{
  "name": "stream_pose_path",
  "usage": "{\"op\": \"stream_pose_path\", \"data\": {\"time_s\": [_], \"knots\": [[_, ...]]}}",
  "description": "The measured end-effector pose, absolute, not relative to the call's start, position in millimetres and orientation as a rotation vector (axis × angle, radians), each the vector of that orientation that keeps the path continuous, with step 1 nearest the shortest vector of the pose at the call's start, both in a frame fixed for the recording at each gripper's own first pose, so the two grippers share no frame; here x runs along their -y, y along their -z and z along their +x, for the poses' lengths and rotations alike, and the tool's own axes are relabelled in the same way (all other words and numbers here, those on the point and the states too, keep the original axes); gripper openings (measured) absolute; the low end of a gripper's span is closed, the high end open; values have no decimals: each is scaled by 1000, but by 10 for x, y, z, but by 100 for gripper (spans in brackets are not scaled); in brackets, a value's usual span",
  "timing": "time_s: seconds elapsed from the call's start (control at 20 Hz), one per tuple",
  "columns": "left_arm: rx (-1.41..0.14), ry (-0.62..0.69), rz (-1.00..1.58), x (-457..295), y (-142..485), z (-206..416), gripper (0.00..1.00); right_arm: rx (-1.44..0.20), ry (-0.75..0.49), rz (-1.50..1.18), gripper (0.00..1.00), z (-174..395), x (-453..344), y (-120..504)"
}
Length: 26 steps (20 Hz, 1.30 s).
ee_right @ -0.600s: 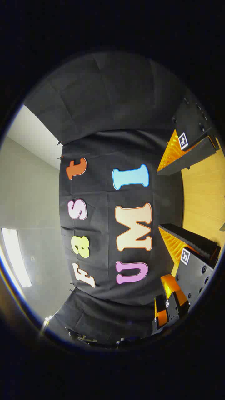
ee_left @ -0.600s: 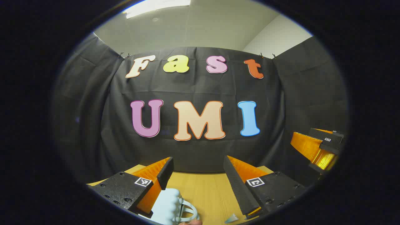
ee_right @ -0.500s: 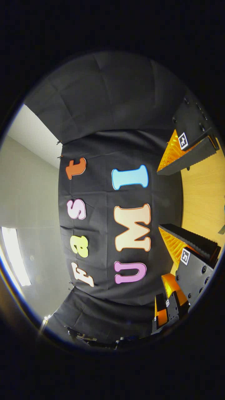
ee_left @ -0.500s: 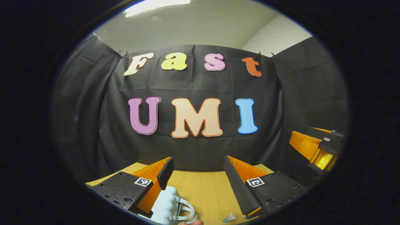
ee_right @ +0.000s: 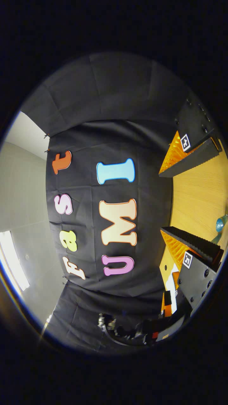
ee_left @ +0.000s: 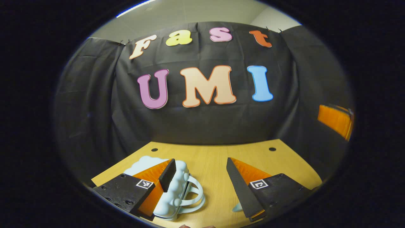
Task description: First open the suitcase, pack the skin care products into it, and then close the suitcase.
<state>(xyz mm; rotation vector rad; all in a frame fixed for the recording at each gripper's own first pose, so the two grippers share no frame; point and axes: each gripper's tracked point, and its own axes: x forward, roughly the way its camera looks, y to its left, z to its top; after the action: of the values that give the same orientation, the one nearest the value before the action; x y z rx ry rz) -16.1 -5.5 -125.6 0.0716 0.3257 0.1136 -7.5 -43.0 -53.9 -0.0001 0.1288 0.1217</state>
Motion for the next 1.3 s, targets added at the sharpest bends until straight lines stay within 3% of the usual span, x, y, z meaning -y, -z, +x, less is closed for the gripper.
{"op": "stream_pose_path", "data": {"time_s": [0.45,0.9,1.05,1.2,1.25,1.3], "knots": [[-661,-83,7,-109,2379,35,92,-200,69,-22,98,-52,750,718],[-926,-60,-13,-134,3098,106,91,-211,116,-124,98,-131,724,765],[-997,-20,-57,-26,3292,78,84,-215,125,-130,99,-139,752,793],[-1058,-18,-108,-5,3428,-4,65,-214,131,-120,99,-145,760,799],[-1060,-23,-92,-41,3430,-11,64,-213,134,-122,99,-150,777,812],[-1056,-28,-65,-118,3423,6,54,-212,135,-122,99,-152,793,816]]}}
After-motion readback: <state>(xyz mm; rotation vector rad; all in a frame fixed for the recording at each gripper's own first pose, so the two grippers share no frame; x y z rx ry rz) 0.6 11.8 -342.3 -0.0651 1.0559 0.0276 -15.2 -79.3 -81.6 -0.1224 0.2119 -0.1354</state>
